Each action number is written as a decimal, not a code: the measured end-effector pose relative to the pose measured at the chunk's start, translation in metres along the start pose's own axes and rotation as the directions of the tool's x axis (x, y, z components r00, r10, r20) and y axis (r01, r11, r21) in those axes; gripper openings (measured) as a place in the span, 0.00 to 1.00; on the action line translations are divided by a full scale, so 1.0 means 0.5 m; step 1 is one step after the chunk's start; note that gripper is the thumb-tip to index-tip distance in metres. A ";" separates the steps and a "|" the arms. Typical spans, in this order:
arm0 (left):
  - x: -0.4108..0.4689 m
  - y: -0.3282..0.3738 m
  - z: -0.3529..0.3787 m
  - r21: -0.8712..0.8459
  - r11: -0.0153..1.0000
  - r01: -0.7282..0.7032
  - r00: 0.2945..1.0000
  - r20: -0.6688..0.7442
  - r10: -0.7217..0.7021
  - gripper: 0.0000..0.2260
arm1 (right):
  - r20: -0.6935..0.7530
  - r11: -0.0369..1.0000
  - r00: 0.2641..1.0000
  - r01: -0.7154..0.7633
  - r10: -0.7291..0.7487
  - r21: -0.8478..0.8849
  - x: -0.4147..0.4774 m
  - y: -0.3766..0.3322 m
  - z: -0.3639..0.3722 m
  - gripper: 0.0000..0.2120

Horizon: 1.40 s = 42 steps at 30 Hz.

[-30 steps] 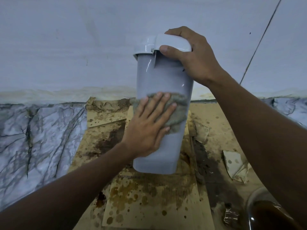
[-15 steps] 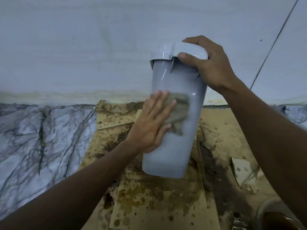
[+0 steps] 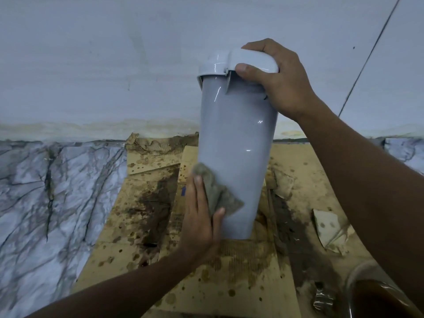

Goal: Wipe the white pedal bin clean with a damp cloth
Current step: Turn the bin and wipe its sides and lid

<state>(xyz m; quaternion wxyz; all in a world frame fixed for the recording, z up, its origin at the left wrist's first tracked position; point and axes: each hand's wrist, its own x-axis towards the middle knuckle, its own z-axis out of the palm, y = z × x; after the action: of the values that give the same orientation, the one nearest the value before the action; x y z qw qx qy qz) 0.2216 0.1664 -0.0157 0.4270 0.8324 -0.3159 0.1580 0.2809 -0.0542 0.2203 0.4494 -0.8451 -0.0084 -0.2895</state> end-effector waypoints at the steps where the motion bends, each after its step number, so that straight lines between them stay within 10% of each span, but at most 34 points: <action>1: -0.021 -0.016 0.001 0.091 0.992 -0.087 0.996 0.028 0.085 0.32 | 0.000 1.000 1.000 0.000 0.000 0.004 -0.001 0.002 -0.003 0.20; 8: 0.082 -0.034 -0.043 0.450 0.629 -0.634 0.772 0.403 0.491 0.28 | -0.025 1.000 1.000 -0.008 0.008 0.015 0.001 0.009 -0.005 0.20; 16: 0.304 0.127 -0.039 0.530 0.747 -0.401 0.903 0.090 0.420 0.26 | -0.049 0.999 0.998 0.041 -0.043 -0.032 -0.002 0.006 0.013 0.23; 26: 0.279 0.158 -0.016 0.524 0.710 -0.471 0.875 0.175 0.452 0.27 | -0.050 0.999 0.999 0.017 -0.018 -0.033 0.000 0.002 0.016 0.22; 36: 0.076 0.065 0.029 0.367 0.386 -0.846 0.526 0.694 0.492 0.28 | -0.021 0.999 1.000 -0.007 0.006 -0.043 -0.006 -0.003 0.017 0.26; 42: 0.049 0.019 0.007 0.304 0.307 -0.902 0.430 0.697 0.574 0.31 | -0.024 0.998 1.000 -0.013 0.012 -0.067 -0.007 -0.007 0.020 0.26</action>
<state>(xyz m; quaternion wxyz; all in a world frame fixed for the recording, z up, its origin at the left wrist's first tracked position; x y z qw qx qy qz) 0.2339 0.1497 0.0009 -0.1073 0.6768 -0.6890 0.2361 0.2819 -0.0439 0.2170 0.4228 -0.8561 0.0120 -0.2969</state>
